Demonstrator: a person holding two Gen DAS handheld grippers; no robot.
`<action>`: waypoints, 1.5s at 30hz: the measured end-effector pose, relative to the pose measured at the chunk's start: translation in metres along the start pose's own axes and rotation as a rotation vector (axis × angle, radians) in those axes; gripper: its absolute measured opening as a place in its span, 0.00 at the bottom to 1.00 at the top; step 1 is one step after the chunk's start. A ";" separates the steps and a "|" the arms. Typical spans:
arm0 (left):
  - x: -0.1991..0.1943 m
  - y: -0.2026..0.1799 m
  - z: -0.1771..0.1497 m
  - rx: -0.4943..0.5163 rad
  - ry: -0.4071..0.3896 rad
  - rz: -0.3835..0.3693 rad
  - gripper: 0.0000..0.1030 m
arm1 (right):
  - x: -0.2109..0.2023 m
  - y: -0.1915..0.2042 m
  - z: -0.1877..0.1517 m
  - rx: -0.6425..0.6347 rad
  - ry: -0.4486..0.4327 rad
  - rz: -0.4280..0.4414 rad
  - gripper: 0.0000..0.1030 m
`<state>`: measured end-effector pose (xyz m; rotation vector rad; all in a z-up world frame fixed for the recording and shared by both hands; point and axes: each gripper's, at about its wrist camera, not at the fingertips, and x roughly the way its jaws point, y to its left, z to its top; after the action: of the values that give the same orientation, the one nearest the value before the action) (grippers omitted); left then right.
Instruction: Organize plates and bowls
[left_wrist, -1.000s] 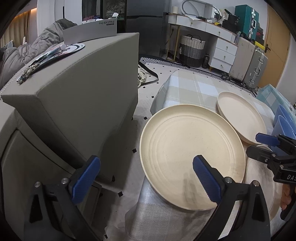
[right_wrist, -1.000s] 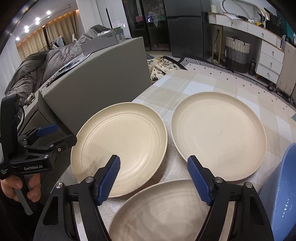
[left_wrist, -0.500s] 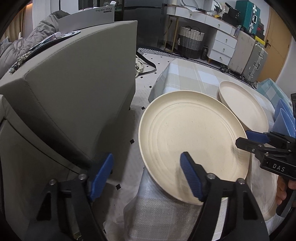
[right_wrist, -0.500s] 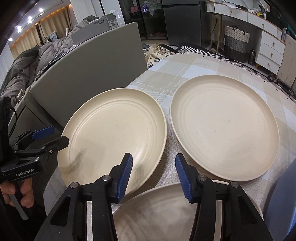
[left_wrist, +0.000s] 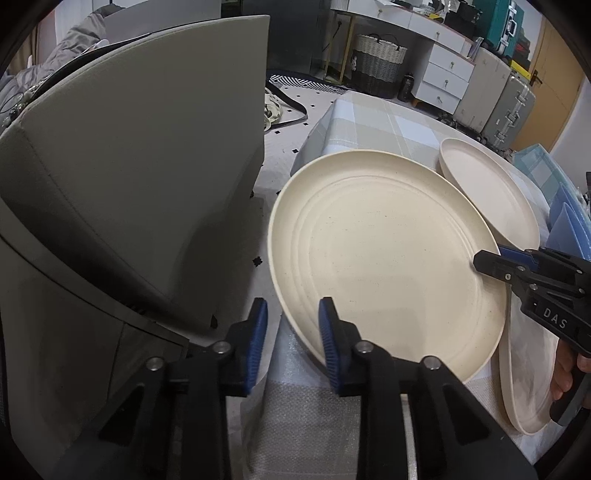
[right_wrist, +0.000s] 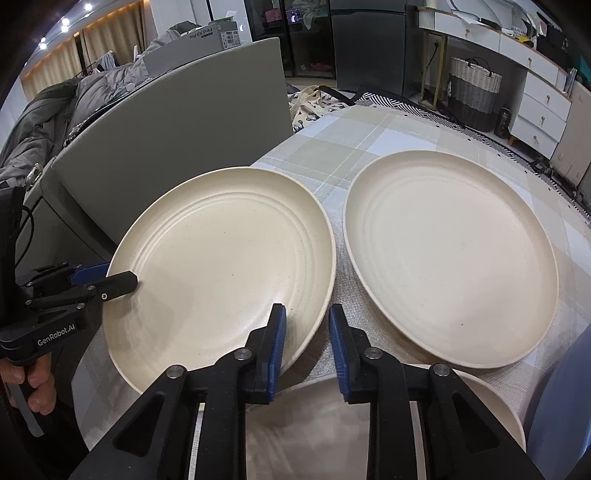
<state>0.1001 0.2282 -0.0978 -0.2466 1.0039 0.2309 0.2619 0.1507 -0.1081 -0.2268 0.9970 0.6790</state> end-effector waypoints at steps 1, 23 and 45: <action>0.000 -0.001 0.000 0.004 -0.001 0.002 0.21 | 0.000 0.000 0.000 -0.002 -0.001 -0.002 0.19; -0.023 -0.010 0.003 0.009 -0.056 0.010 0.17 | -0.019 0.010 -0.004 -0.061 -0.063 -0.056 0.17; -0.073 -0.050 0.000 0.083 -0.154 -0.039 0.17 | -0.096 -0.005 -0.027 -0.014 -0.141 -0.089 0.17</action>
<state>0.0775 0.1754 -0.0304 -0.1702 0.8528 0.1702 0.2118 0.0939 -0.0432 -0.2309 0.8428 0.6122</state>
